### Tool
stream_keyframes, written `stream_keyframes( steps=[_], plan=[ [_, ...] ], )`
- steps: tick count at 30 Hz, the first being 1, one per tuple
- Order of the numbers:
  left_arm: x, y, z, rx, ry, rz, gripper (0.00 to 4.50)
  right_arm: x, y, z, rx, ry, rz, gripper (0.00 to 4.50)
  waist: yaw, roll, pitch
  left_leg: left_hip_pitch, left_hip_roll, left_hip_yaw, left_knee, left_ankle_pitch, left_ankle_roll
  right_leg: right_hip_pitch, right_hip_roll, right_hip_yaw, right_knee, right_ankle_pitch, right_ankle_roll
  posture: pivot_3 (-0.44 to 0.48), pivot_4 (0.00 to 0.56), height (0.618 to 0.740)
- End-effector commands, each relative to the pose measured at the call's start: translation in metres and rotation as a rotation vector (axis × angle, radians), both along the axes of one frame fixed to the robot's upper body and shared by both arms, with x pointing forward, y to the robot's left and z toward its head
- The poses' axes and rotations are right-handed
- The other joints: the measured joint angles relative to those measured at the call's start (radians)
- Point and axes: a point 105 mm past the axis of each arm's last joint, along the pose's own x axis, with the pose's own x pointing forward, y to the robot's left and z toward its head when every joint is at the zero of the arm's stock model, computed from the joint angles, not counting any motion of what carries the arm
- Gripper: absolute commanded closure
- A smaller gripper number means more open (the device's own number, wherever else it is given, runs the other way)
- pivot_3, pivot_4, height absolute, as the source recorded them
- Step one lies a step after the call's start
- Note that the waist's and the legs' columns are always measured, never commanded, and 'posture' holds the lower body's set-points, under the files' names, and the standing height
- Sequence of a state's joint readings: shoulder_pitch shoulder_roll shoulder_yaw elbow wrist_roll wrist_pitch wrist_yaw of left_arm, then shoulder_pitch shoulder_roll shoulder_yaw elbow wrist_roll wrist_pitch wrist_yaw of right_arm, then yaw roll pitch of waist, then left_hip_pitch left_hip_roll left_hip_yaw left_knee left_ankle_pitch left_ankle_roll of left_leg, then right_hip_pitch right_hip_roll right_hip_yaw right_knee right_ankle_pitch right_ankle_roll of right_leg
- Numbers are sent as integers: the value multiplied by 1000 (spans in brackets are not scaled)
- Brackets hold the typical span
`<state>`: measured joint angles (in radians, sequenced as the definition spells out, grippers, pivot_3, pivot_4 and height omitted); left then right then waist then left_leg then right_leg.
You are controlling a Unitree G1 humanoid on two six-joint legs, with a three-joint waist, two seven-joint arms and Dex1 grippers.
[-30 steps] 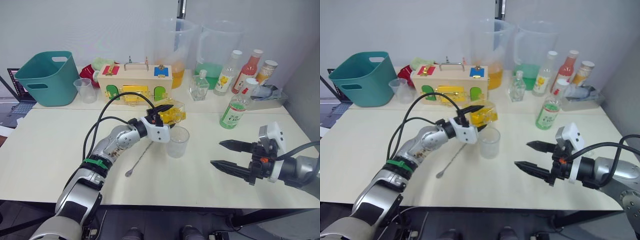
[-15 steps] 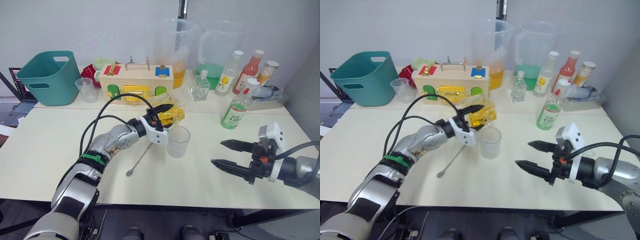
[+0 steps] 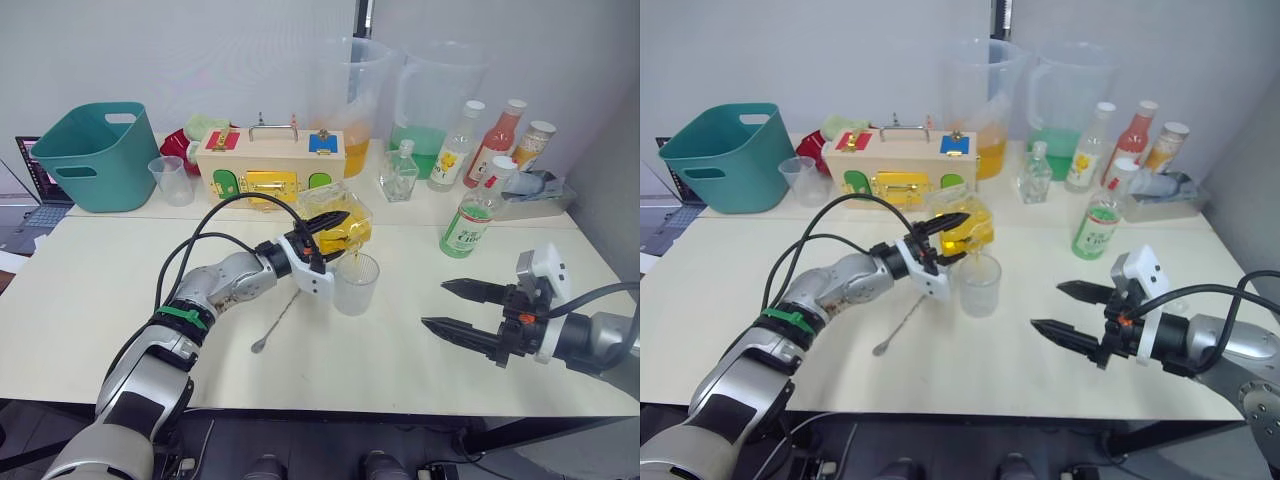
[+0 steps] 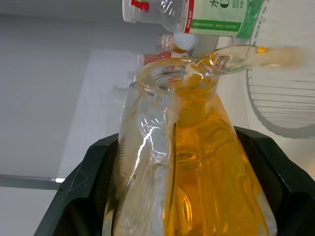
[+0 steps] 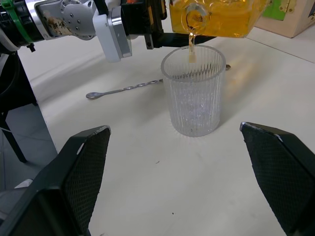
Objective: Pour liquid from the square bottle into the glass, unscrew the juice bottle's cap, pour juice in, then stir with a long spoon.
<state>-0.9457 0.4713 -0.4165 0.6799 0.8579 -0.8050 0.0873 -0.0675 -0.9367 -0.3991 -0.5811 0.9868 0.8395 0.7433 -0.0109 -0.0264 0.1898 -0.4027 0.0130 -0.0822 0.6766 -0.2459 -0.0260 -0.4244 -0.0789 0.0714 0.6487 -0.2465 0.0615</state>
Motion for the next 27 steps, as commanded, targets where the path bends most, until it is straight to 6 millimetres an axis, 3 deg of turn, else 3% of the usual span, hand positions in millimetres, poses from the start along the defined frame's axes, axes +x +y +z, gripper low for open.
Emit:
stream_keyframes(
  steps=[1,27],
  plan=[
    [-12,-9,48,-87,-167,-72,1704,-2,3,7,-4,-43,15,19,0,0,0,0,0,0,0,0,0,0,0,0,0,0,0,0,150,740],
    [-15,-12,50,-59,-225,-76,1704,-1,4,7,-6,-42,26,19,0,0,0,0,0,0,0,0,0,0,0,0,0,0,0,0,150,740]
  ],
)
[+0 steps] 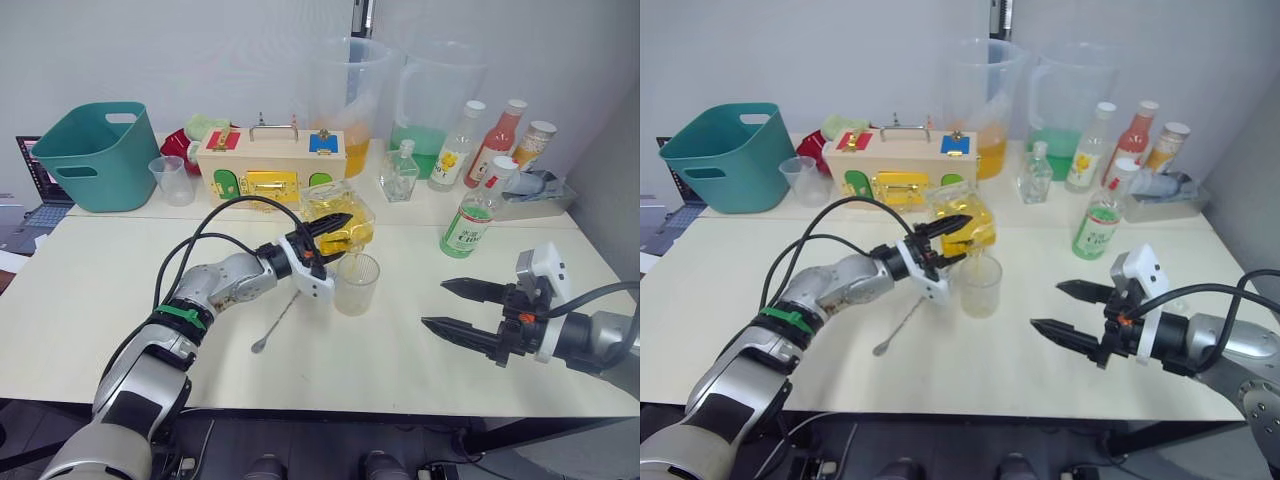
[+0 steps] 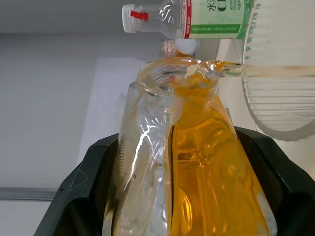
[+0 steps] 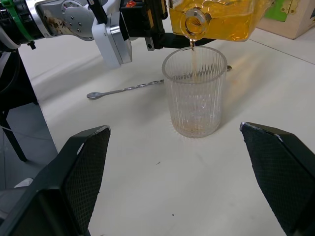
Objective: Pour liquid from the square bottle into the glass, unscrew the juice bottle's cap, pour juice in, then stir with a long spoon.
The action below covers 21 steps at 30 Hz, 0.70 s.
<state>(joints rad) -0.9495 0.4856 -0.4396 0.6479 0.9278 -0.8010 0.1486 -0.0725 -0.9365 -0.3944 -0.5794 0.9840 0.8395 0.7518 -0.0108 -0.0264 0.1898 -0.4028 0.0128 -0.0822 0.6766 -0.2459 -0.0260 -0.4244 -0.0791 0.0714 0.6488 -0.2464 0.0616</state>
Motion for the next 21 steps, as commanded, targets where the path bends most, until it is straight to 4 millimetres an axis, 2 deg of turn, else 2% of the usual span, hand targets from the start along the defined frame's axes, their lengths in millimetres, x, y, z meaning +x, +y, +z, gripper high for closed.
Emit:
stream_keyframes(
  steps=[1,17,21],
  plan=[
    [-10,-9,48,-94,-151,-61,1704,-1,4,7,-5,-43,17,19,0,0,0,0,0,0,0,0,0,0,0,0,0,0,0,0,150,740],
    [-7,-7,44,-99,-121,-40,1704,1,6,6,-6,-42,23,19,0,0,0,0,0,0,0,0,0,0,0,0,0,0,0,0,150,740],
    [6,-1,41,-195,63,25,1704,3,7,5,-10,-42,30,19,0,0,0,0,0,0,0,0,0,0,0,0,0,0,0,0,150,740]
  ],
)
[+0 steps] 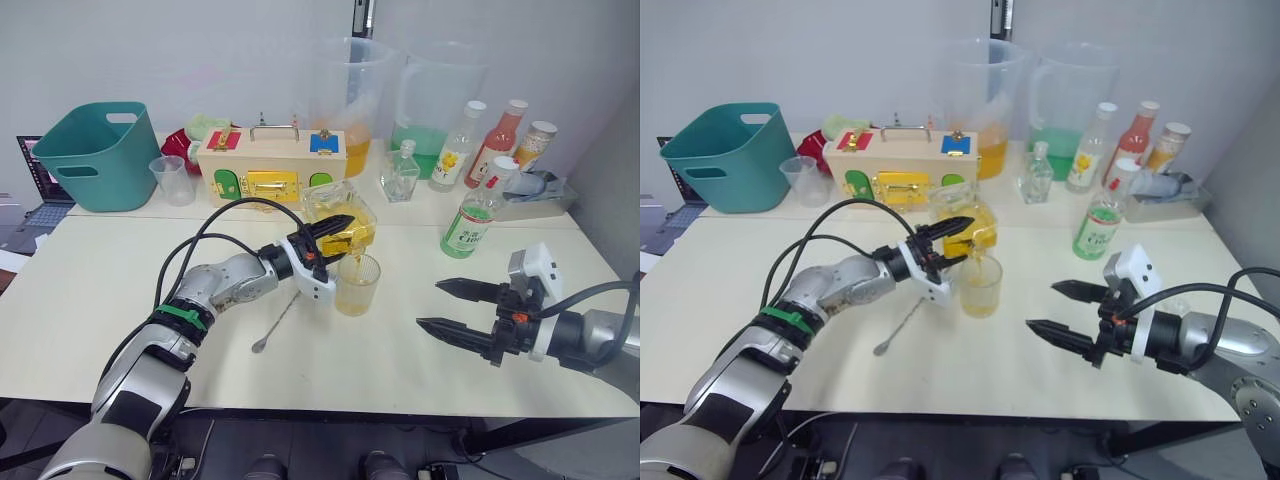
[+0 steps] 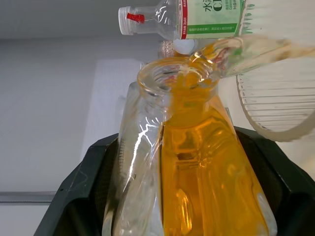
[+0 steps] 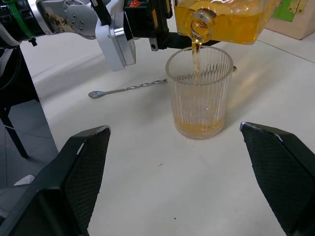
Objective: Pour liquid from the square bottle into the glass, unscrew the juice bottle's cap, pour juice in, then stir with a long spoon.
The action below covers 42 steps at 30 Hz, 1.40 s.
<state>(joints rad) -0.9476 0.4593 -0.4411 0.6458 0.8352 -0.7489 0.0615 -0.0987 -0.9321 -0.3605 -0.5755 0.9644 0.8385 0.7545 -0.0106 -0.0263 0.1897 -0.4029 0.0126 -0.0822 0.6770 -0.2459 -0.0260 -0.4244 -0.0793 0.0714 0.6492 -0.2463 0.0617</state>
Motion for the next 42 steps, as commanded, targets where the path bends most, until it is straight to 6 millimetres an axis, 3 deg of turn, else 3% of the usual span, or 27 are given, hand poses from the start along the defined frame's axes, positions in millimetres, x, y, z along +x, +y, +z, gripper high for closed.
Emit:
stream_keyframes(
  steps=[1,12,18,26,31,37,42],
  plan=[
    [1,4,40,-163,-5,6,1704,1,3,6,-2,-42,16,19,-1,0,0,0,0,0,0,0,0,0,0,0,0,0,0,0,150,740],
    [-1,17,48,-256,115,12,1704,8,6,7,-5,-19,71,19,-4,0,0,0,0,0,0,0,0,-1,0,0,0,0,0,0,150,740],
    [24,58,60,-528,335,212,1704,16,12,14,-17,-20,136,19,-8,0,0,0,0,0,1,0,0,-1,0,0,0,0,0,0,150,740],
    [40,136,65,-1006,608,465,1704,21,22,27,-22,-26,231,19,-21,0,0,0,0,-1,2,-1,1,-1,1,0,9,0,0,0,150,740],
    [40,153,56,-1176,739,509,1704,25,27,30,-27,-29,263,19,-10,0,0,-1,0,-2,3,-1,1,-1,0,-1,9,0,0,0,150,740],
    [35,170,52,-1259,777,552,1704,26,29,30,-30,-24,283,19,-4,0,0,-1,0,-2,3,-1,1,-2,0,-1,8,1,0,0,150,740],
    [28,187,30,-1354,882,601,1704,23,30,30,-33,-16,293,19,-9,0,0,-1,0,-2,2,-1,1,-2,0,-1,8,1,0,0,150,740]
  ],
)
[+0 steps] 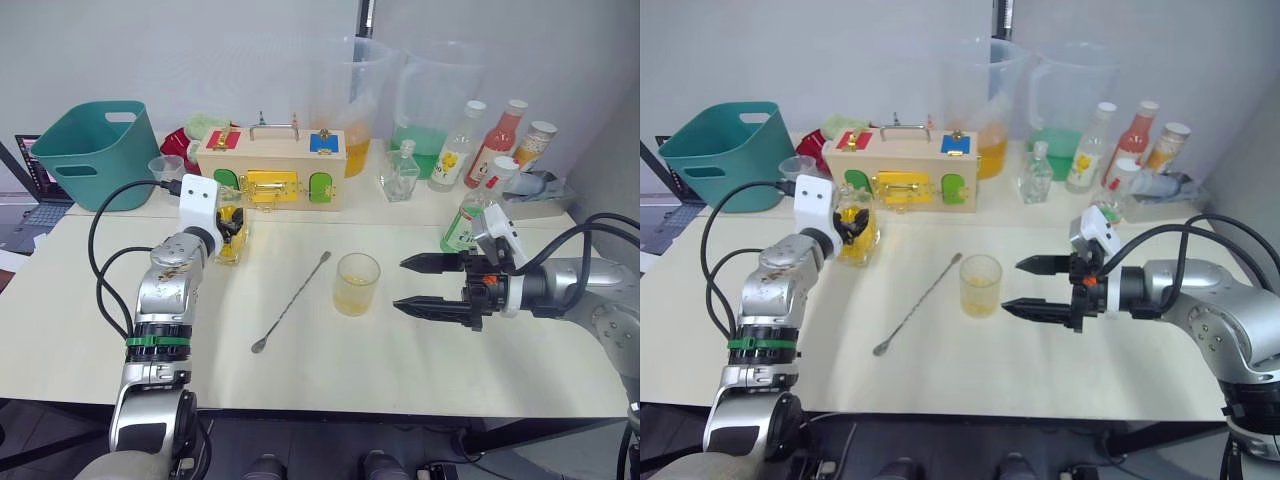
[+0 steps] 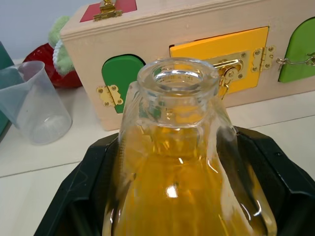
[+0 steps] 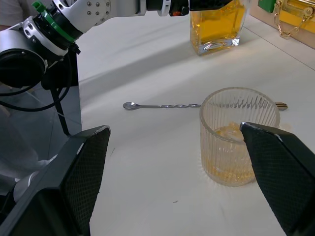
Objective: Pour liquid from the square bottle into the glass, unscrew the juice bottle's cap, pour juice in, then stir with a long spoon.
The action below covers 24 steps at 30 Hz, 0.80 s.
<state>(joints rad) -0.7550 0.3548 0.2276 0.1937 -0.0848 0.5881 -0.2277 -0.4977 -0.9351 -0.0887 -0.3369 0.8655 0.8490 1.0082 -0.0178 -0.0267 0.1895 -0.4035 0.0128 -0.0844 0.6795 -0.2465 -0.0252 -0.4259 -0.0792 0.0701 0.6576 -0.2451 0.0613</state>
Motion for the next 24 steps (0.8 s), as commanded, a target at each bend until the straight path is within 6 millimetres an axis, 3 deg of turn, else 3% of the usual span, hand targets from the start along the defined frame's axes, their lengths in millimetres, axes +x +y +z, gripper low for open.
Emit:
stream_keyframes(
  steps=[1,7,9,11,12,16,19,22,24],
  plan=[
    [-10,12,21,-44,-64,27,1704,-5,1,8,-3,-26,19,19,-3,0,0,0,0,0,0,0,0,0,0,0,0,0,0,0,150,740],
    [-14,20,17,-84,-44,30,1704,-6,0,6,-3,-16,11,19,-2,0,0,3,0,0,0,0,0,1,0,1,-1,0,0,0,150,740],
    [-15,22,20,-101,-54,29,682,-6,0,6,-2,-17,9,0,-3,0,0,3,0,1,0,0,0,1,0,1,-1,0,0,0,150,740],
    [-15,25,25,-114,-74,29,107,-6,0,6,-2,-18,7,0,-3,0,0,3,0,1,0,0,0,1,0,1,-1,0,0,0,150,740],
    [-15,26,27,-114,-83,29,46,-6,0,6,-2,-18,6,0,-3,0,0,3,0,1,0,0,0,1,0,1,-1,0,0,0,150,740],
    [-18,24,56,-145,-198,-3,46,-6,-2,7,-3,-19,2,0,1,0,0,3,0,1,0,0,0,1,0,1,-1,0,0,0,150,740],
    [-20,23,63,-154,-230,-17,46,-6,-2,8,-3,-20,1,0,3,0,0,3,0,1,0,0,0,1,0,1,-2,0,0,0,150,740],
    [-30,13,104,-187,-385,-117,46,-4,-6,10,-7,-27,-9,0,3,0,0,3,0,1,0,0,0,1,0,1,-2,0,0,0,150,740],
    [-36,4,121,-173,-444,-193,46,-3,-8,11,-10,-30,-17,0,3,0,0,3,0,1,0,0,0,1,0,1,-2,0,0,0,150,740]
  ],
)
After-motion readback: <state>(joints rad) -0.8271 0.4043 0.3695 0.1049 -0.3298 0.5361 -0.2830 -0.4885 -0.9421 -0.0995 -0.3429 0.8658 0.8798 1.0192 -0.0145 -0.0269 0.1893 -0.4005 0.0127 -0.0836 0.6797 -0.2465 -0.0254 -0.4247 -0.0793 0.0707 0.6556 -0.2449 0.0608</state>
